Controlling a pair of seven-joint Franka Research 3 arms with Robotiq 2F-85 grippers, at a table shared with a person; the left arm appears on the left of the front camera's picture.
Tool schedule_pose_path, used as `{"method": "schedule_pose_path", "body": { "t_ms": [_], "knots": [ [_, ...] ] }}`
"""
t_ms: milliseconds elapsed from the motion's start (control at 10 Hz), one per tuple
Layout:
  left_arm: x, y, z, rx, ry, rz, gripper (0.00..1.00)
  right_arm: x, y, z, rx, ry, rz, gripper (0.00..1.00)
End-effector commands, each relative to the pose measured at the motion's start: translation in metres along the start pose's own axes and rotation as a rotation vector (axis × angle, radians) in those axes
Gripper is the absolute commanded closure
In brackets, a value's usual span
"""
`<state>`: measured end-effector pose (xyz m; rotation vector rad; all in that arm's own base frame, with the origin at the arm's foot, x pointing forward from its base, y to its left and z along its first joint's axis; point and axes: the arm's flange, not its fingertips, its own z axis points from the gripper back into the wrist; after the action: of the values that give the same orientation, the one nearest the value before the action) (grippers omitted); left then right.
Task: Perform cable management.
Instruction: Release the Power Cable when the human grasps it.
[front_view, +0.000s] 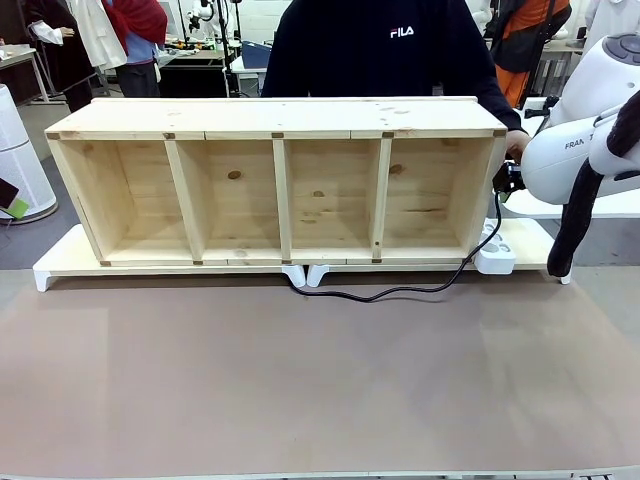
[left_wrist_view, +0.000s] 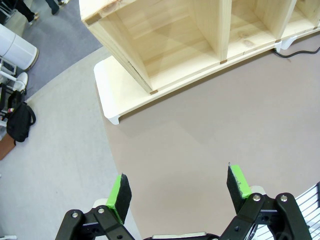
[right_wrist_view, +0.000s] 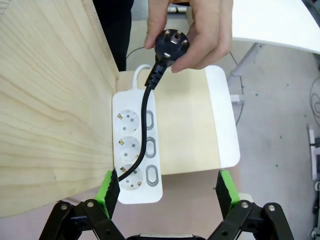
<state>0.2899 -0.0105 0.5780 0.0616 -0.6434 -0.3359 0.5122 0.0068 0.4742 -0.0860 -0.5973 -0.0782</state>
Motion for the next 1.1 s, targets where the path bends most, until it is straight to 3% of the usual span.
{"method": "schedule_pose_path", "body": {
  "t_ms": [0,1000],
  "knots": [
    [0.0002,0.0,-0.0005,0.0,-0.004,0.015,0.0,0.0,0.0,-0.0009,0.0,0.001,-0.002,0.0],
    [0.0002,0.0,-0.0005,0.0,-0.004,0.015,0.0,0.0,0.0,-0.0009,0.0,0.001,-0.002,0.0]
  ]
}}
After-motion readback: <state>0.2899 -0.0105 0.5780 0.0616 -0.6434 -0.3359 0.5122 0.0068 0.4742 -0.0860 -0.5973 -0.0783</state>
